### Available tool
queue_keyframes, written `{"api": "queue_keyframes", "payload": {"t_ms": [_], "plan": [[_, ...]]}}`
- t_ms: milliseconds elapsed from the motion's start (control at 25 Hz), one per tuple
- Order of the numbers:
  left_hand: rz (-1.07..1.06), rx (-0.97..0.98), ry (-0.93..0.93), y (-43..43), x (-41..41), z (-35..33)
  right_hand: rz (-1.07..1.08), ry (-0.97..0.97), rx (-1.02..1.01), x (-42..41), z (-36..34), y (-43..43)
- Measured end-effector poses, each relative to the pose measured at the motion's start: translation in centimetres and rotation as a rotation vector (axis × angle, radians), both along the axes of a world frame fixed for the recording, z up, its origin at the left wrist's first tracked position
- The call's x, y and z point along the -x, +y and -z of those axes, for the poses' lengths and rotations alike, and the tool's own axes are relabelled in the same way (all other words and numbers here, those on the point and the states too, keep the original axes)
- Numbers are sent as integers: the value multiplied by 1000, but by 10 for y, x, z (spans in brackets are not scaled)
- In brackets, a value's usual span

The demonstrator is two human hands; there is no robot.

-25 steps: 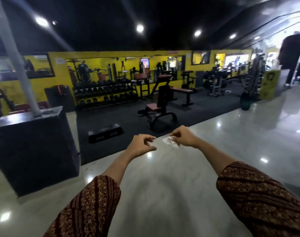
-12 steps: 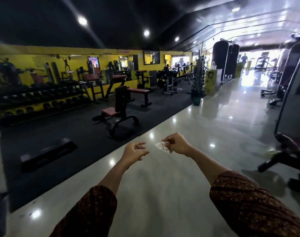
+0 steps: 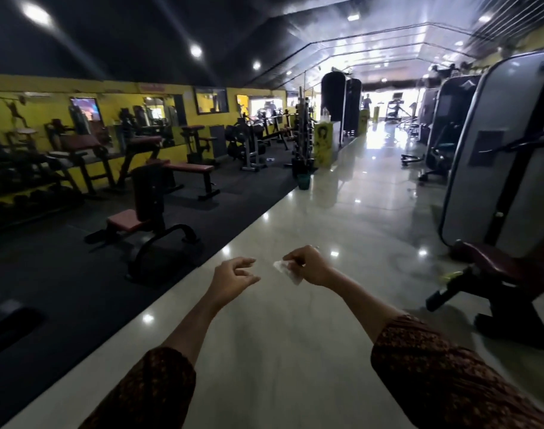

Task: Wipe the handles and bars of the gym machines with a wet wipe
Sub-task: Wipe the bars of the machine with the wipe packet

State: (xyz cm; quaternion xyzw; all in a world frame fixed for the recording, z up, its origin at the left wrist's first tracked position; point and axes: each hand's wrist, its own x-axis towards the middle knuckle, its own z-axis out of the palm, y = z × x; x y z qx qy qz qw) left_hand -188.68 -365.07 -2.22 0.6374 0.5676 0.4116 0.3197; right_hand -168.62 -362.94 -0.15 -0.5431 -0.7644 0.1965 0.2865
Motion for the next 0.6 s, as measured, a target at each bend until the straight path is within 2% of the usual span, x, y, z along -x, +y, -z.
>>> {"api": "queue_keyframes", "payload": {"t_ms": [280,600], "plan": [[144,-24,-1,195,-48,27,211,32,46,-52,32,163],[294,6,-18,413,-99,28,351,97,52,-94,12,342]]}}
